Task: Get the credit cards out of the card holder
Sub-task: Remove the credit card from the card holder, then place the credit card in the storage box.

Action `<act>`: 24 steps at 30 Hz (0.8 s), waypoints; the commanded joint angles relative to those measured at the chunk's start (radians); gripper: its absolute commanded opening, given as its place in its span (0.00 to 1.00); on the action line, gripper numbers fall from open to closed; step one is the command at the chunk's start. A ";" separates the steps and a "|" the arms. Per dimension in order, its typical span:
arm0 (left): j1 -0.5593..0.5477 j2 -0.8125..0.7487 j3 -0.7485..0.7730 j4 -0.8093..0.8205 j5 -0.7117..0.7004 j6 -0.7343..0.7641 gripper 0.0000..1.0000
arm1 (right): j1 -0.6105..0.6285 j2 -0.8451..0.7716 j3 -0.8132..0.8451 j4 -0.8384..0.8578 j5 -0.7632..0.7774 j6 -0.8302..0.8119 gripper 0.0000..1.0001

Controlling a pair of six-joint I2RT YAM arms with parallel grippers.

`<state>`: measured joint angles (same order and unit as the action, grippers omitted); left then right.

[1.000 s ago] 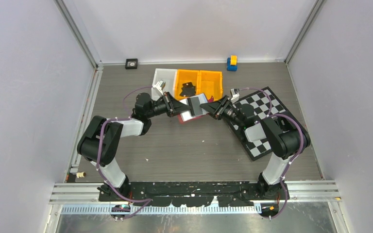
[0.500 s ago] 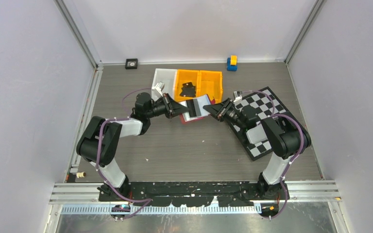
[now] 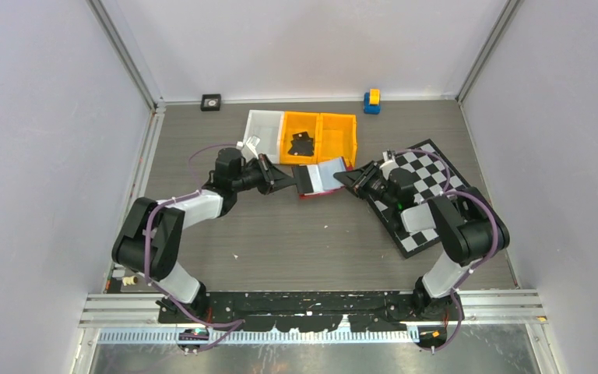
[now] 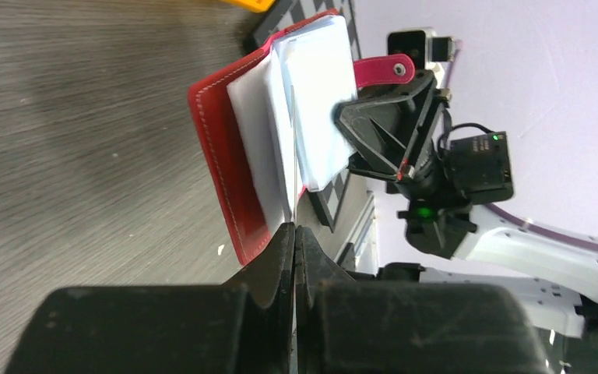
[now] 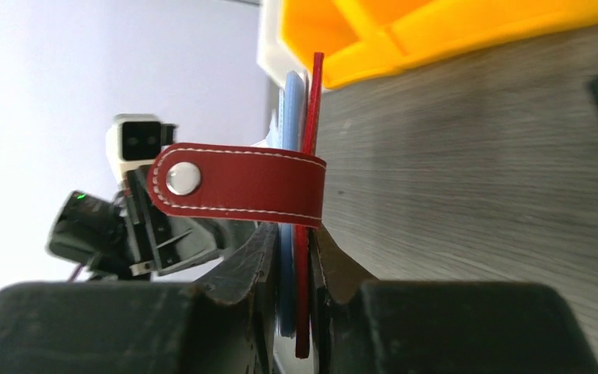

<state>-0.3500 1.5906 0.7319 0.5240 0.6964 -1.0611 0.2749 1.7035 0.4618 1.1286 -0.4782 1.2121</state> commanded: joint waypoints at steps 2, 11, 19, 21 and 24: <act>0.009 -0.082 0.060 -0.175 -0.098 0.154 0.00 | -0.006 -0.155 0.043 -0.381 0.168 -0.202 0.01; 0.005 -0.029 0.367 -0.608 -0.257 0.379 0.00 | -0.004 -0.154 0.054 -0.427 0.191 -0.233 0.00; -0.008 0.133 0.645 -0.799 -0.356 0.465 0.00 | -0.004 -0.161 0.054 -0.415 0.177 -0.231 0.00; -0.013 0.191 0.709 -0.820 -0.359 0.474 0.00 | -0.004 -0.165 0.052 -0.414 0.178 -0.229 0.01; -0.014 0.286 0.851 -0.889 -0.359 0.496 0.00 | -0.004 -0.167 0.054 -0.420 0.181 -0.233 0.01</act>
<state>-0.3561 1.7813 1.4284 -0.2394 0.3584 -0.6212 0.2726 1.5631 0.4812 0.6632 -0.3073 0.9958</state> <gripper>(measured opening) 0.007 0.218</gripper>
